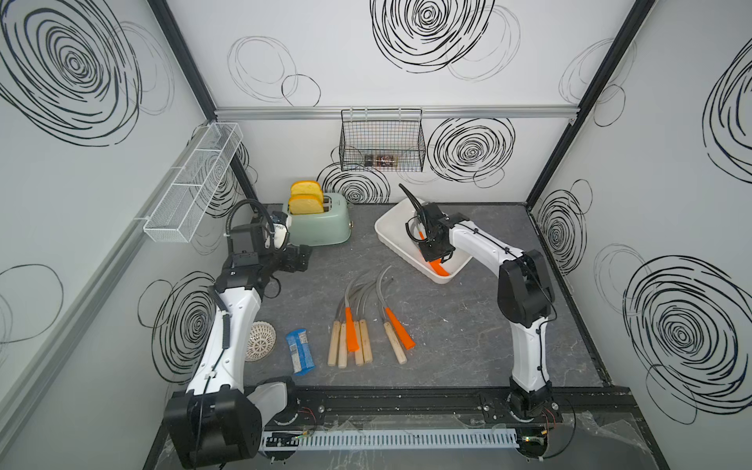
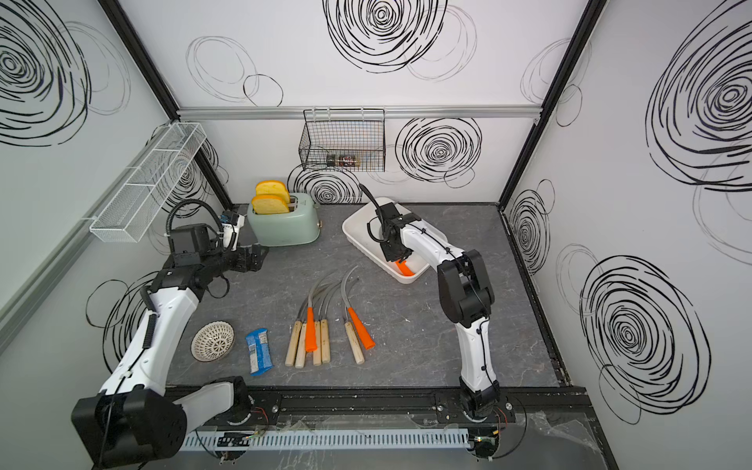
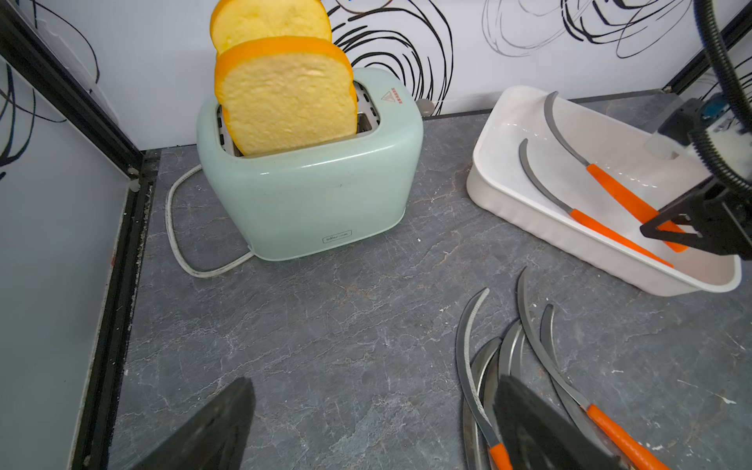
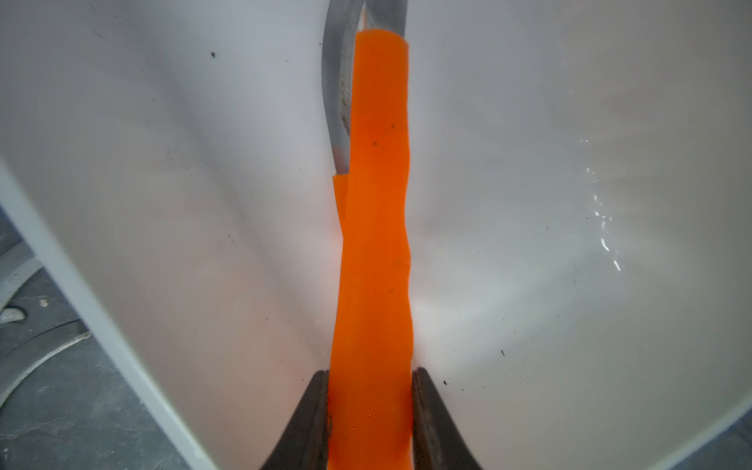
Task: Put small sickles into storage boxes
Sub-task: Place the sickle in the storage box.
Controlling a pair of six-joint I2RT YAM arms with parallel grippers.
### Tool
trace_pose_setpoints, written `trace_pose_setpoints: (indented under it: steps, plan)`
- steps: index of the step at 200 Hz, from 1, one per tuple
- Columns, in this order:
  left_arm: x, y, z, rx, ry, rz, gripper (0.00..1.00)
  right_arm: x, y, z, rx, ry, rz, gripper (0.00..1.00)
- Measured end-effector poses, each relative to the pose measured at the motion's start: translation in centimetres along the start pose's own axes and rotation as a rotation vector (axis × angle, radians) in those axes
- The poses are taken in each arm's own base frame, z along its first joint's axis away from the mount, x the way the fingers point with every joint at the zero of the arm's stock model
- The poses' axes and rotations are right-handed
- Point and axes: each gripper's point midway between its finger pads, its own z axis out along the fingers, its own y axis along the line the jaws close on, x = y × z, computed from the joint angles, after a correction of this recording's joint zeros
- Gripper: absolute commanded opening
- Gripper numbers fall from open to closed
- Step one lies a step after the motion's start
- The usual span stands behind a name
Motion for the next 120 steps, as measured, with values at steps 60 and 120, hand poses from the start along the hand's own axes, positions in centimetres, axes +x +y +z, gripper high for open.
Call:
trace_pose_setpoints:
  steps: [60,120]
  plan:
    - [-0.03,-0.07,-0.01,0.004,-0.001,0.0,0.96,0.6,0.69,-0.19,0.01,0.02,-0.033,0.0]
    - [-0.11,-0.19,-0.03,0.011,-0.004,0.0,0.96,0.76,-0.09,-0.1,0.031,0.029,-0.04,0.0]
